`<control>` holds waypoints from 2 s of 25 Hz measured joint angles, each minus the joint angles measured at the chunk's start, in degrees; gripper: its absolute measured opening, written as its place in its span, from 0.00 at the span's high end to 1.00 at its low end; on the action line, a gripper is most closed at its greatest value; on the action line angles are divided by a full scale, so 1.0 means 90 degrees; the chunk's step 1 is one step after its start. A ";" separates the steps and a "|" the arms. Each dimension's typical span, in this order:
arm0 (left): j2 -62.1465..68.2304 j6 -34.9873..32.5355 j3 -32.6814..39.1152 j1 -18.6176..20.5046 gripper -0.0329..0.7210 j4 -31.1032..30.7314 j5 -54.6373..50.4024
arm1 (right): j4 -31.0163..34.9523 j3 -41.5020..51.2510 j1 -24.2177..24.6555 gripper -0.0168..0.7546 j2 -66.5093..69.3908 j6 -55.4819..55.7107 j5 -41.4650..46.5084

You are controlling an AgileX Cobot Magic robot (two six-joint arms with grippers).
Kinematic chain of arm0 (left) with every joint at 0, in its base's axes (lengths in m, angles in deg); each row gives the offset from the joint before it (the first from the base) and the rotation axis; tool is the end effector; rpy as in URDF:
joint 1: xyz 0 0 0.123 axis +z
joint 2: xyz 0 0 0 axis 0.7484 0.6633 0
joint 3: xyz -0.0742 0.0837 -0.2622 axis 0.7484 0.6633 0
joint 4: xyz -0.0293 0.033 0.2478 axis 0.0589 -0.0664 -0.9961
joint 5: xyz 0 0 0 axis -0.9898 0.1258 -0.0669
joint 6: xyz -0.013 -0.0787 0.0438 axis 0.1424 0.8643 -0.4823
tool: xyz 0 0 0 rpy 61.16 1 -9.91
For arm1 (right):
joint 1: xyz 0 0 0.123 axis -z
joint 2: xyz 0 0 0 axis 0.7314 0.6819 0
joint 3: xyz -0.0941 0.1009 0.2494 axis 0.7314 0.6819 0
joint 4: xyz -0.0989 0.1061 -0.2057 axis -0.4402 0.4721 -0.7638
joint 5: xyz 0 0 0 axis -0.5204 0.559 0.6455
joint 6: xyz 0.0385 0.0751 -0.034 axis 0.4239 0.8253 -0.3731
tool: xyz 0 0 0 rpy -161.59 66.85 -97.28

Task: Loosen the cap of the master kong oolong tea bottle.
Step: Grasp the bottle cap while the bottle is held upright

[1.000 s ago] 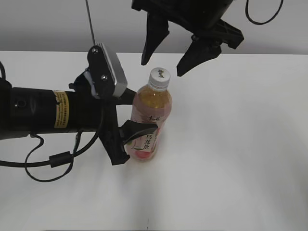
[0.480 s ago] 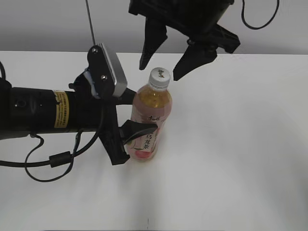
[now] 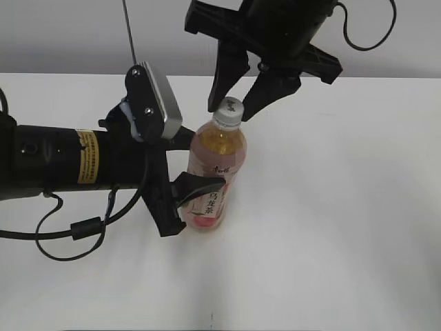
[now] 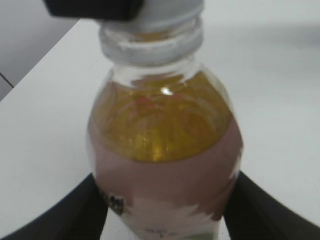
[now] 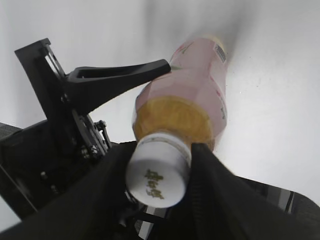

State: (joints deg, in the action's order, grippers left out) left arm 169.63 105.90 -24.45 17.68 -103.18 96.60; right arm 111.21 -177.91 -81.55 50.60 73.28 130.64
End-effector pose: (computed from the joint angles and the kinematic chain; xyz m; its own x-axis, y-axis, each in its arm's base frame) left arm 0.2477 -0.1932 0.1818 -0.0073 0.5007 -0.8656 0.8928 0.3932 0.2199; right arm 0.2986 0.2432 0.3161 -0.9850 -0.1223 -0.1218 -0.1638 0.8845 0.4369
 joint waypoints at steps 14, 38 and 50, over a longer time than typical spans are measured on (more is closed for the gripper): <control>0.0000 0.0000 0.0000 0.0000 0.40 -0.0025 0.0000 | 0.0144 0.0010 0.0000 0.61 0.0000 -0.6141 0.0000; 0.0006 0.0144 0.0000 0.0032 0.40 0.0210 -0.0031 | -0.0247 0.0015 -0.0005 0.62 -0.0036 -1.6526 -0.0481; -0.0003 0.0073 0.0001 0.0005 0.41 -0.0003 0.0193 | -0.0086 0.0016 -0.0005 0.62 -0.0585 -1.6071 -0.0185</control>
State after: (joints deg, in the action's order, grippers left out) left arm 169.60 106.56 -24.44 17.73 -103.21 98.34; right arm 110.43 -177.77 -81.59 45.34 -71.37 128.97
